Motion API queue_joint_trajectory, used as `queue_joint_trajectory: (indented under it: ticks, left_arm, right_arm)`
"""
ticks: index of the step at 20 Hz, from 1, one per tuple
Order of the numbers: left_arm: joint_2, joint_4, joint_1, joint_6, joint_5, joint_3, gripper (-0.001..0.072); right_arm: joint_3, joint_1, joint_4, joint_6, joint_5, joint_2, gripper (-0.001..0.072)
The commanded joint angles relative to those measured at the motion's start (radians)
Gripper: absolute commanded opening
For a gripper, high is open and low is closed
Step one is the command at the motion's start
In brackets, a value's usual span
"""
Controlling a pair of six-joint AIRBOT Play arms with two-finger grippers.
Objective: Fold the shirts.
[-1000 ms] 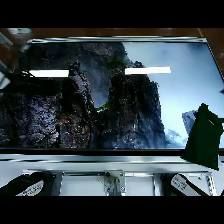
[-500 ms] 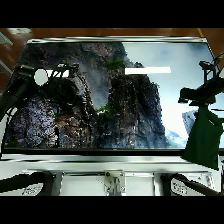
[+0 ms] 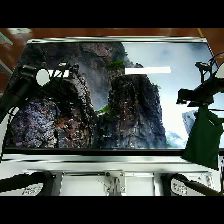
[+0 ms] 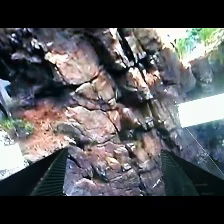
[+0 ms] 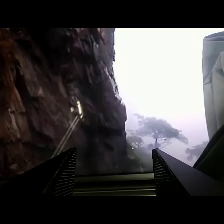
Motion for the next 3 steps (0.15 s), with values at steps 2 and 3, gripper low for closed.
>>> queue_joint_trajectory:
  ticks: [2, 3]
  left_arm:
    - [-0.001, 0.001, -0.001, 0.002, 0.002, 0.001, 0.0708]
    - [-0.001, 0.001, -0.001, 0.002, 0.002, 0.001, 0.0708]
  right_arm:
    - [0.001, 0.001, 0.000, 0.001, 0.001, 0.000, 0.0590]
    - [0.001, 0.001, 0.000, 0.001, 0.001, 0.000, 0.0590]
